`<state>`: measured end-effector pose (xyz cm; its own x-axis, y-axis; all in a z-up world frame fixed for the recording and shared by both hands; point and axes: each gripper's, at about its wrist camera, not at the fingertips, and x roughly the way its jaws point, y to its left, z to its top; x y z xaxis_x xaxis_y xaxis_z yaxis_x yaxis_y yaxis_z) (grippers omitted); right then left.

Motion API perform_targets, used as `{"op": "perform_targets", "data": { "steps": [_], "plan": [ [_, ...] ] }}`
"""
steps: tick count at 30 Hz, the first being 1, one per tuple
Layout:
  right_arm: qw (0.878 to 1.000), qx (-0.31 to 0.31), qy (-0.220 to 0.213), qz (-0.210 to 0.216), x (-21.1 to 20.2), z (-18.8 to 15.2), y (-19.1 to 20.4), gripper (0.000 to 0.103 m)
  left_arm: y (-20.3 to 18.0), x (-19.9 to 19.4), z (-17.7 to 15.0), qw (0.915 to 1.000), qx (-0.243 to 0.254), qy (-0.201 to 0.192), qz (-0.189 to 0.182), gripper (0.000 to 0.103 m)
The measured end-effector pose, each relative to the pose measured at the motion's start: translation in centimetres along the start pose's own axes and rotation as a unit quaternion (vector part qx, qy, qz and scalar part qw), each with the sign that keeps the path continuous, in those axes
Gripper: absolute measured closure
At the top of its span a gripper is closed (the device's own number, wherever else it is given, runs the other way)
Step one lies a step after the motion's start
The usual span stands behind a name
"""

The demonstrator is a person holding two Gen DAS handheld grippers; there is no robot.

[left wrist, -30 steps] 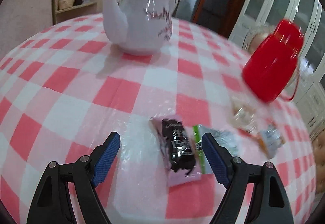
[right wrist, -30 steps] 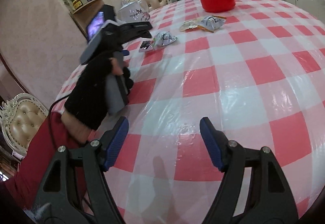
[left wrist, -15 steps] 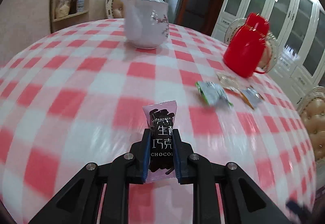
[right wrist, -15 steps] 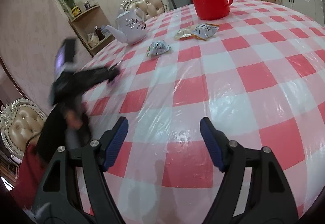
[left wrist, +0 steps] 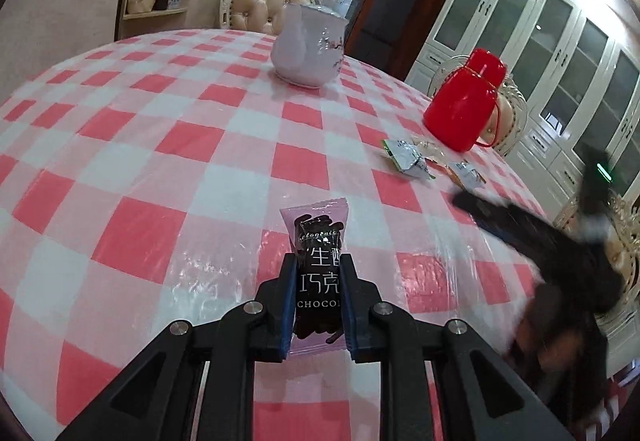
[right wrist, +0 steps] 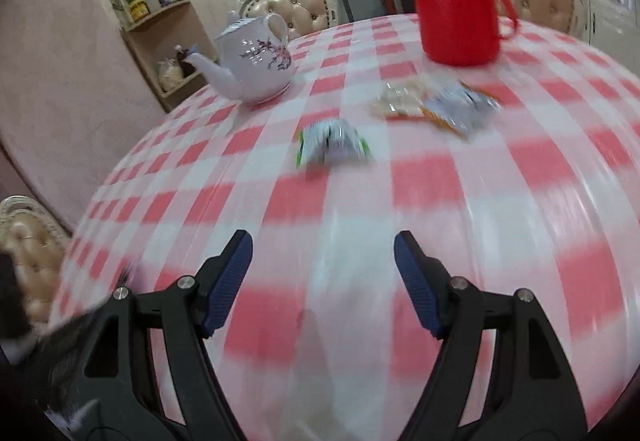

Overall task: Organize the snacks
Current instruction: 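Grasp the green-and-white snack bag with the right gripper, then carry the chocolate packet and green bag to the bin and open both grippers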

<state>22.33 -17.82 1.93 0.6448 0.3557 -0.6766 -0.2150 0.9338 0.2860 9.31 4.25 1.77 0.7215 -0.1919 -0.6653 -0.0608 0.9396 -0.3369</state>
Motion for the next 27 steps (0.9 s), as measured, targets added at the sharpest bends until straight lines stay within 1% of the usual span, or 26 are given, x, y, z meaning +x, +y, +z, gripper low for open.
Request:
{"op": "perform_targets", "data": {
  "steps": [5, 8, 10, 11, 12, 13, 15, 18, 20, 23, 26, 27],
  "plan": [
    [0.998, -0.018, 0.039, -0.041, 6.4, 4.9, 1.4, 0.025, 0.5, 0.3, 0.2, 1.0000, -0.007, 0.002, 0.001, 0.082],
    [0.996, -0.029, 0.062, -0.062, 8.9, 5.6, 2.0, 0.024, 0.5, 0.6, 0.4, 0.9999, -0.010, 0.005, -0.002, 0.082],
    [0.992, -0.056, 0.066, -0.094, 9.8, 5.7, 2.6, 0.023, 0.6, 0.7, 0.4, 0.9999, -0.012, 0.007, -0.001, 0.082],
    [0.990, -0.067, 0.068, -0.102, 9.9, 5.6, 2.8, 0.023, 0.7, 0.7, 0.4, 0.9999, -0.014, 0.008, -0.001, 0.082],
    [0.990, -0.074, 0.063, -0.099, 9.5, 5.4, 3.0, 0.038, 0.7, 0.8, 0.4, 0.9998, -0.015, 0.009, 0.000, 0.082],
    [0.990, -0.082, 0.058, -0.103, 9.0, 5.2, 3.1, 0.063, 0.8, 0.9, 0.4, 0.9998, -0.016, 0.010, 0.001, 0.082],
    [0.989, -0.098, 0.049, -0.096, 7.5, 4.3, 3.5, 0.063, 0.8, 1.1, 0.4, 0.9998, -0.017, 0.014, 0.000, 0.082],
    [0.990, -0.115, 0.022, -0.083, 3.9, 2.1, 4.1, 0.064, 0.9, 1.4, 0.4, 0.9997, -0.018, 0.017, -0.001, 0.082],
    [0.992, -0.111, 0.010, -0.062, 1.3, 0.7, 4.2, 0.064, 0.9, 1.4, 0.4, 0.9997, -0.018, 0.017, 0.000, 0.082],
    [0.993, -0.111, -0.006, -0.049, -2.6, -1.6, 4.6, 0.064, 0.8, 1.5, 0.4, 0.9997, -0.018, 0.018, 0.000, 0.082],
    [0.995, -0.095, -0.024, -0.032, -6.0, -3.5, 4.7, 0.064, 0.6, 1.5, 0.4, 0.9997, -0.012, 0.019, 0.003, 0.082],
    [0.995, -0.091, -0.030, -0.030, -6.4, -3.8, 4.6, 0.064, 0.6, 1.5, 0.4, 0.9997, -0.011, 0.019, 0.003, 0.082]
  ]
}}
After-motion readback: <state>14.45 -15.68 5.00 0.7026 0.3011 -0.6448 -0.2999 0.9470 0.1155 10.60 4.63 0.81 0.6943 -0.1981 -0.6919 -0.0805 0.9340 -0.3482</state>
